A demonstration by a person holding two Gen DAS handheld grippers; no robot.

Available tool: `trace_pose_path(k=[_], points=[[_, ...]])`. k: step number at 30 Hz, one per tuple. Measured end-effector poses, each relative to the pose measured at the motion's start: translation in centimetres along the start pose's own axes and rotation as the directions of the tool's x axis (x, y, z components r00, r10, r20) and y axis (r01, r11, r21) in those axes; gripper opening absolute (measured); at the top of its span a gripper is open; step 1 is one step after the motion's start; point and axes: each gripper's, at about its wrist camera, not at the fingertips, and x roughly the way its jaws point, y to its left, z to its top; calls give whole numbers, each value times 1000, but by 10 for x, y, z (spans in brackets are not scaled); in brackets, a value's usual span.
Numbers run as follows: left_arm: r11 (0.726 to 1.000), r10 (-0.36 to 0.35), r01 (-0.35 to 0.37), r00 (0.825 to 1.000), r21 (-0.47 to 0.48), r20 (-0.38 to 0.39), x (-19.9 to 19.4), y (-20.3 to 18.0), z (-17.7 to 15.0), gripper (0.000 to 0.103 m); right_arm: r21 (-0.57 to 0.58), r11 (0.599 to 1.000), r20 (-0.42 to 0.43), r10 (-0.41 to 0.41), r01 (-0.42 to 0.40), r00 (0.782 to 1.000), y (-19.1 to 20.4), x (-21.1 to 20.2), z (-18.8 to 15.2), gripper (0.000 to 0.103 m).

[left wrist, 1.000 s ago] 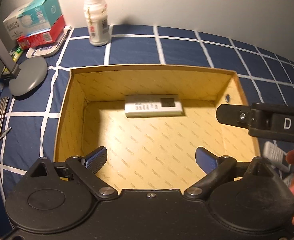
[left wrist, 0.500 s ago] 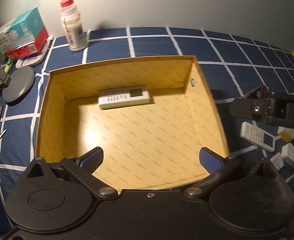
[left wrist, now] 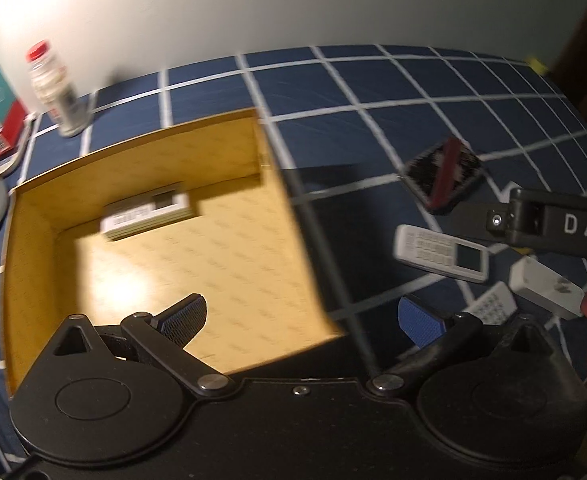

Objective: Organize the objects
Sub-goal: 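Move the right tool back toward the white power strip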

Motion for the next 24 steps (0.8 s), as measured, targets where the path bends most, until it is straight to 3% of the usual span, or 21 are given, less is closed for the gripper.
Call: trace_pose_path(k=[9, 24], points=[[991, -63, 69, 997, 113, -53, 27, -92, 9, 103, 105, 993, -16, -58, 59, 998, -96, -5, 8, 103], [947, -141, 182, 976, 265, -167, 82, -225, 13, 103, 275, 945, -115, -152, 178, 982, -237, -5, 0, 103]])
